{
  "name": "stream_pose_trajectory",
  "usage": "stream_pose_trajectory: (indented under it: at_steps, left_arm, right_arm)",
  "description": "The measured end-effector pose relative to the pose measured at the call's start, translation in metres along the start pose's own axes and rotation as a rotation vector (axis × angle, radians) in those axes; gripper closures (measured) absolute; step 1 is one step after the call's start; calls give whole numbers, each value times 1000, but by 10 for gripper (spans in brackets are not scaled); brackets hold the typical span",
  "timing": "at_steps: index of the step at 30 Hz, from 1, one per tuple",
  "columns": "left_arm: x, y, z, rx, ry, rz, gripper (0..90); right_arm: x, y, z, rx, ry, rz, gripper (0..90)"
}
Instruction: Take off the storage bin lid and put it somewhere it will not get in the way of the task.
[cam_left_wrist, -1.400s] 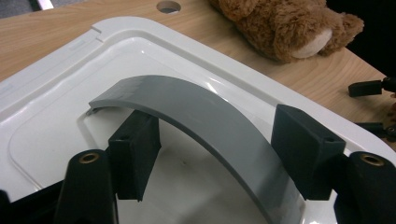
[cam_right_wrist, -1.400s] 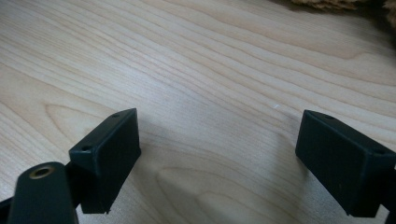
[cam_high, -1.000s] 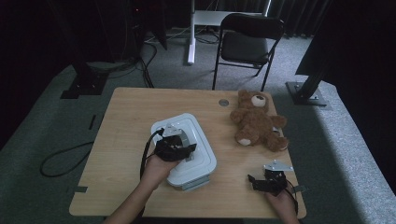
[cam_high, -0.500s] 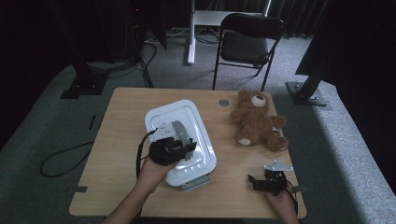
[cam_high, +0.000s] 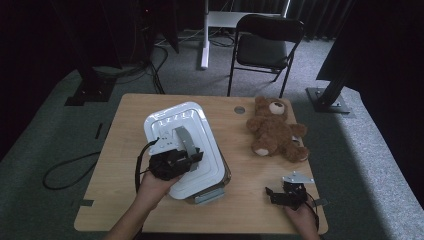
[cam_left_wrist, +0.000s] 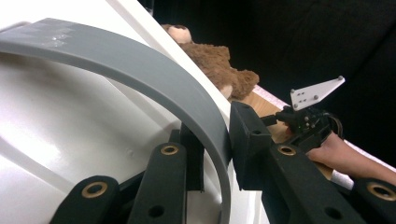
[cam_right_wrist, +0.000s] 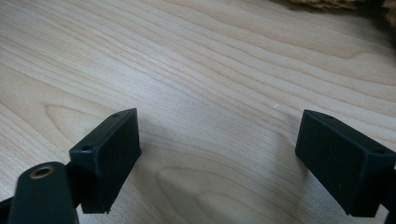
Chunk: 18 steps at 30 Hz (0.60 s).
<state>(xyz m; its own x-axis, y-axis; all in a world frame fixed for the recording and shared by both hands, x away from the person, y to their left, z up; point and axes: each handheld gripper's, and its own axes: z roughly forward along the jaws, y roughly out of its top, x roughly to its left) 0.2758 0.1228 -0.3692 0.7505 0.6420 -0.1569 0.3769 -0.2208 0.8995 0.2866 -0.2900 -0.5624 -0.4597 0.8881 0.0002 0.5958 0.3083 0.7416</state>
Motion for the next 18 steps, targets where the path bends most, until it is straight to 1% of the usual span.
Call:
stream_pose_trajectory:
  at_steps: [5, 8, 13, 15, 16, 18]
  left_arm:
    - [4, 0, -14, -16, 9, -7, 771]
    - [8, 1, -25, -31, 10, -14, 770]
    - [16, 2, -42, -38, 46, -11, 771]
    - [18, 1, -46, -36, 46, -10, 785]
    - [18, 0, -48, -40, 55, -11, 788]
    - [20, -1, -53, -40, 49, -9, 787]
  right_arm:
    - [0, 0, 0, 0, 0, 1, 132]
    - [0, 0, 0, 0, 0, 1, 132]
    - [0, 0, 0, 0, 0, 1, 132]
    - [0, 0, 0, 0, 0, 2, 132]
    - [0, 0, 0, 0, 0, 1, 132]
    - [0, 0, 0, 0, -1, 1, 132]
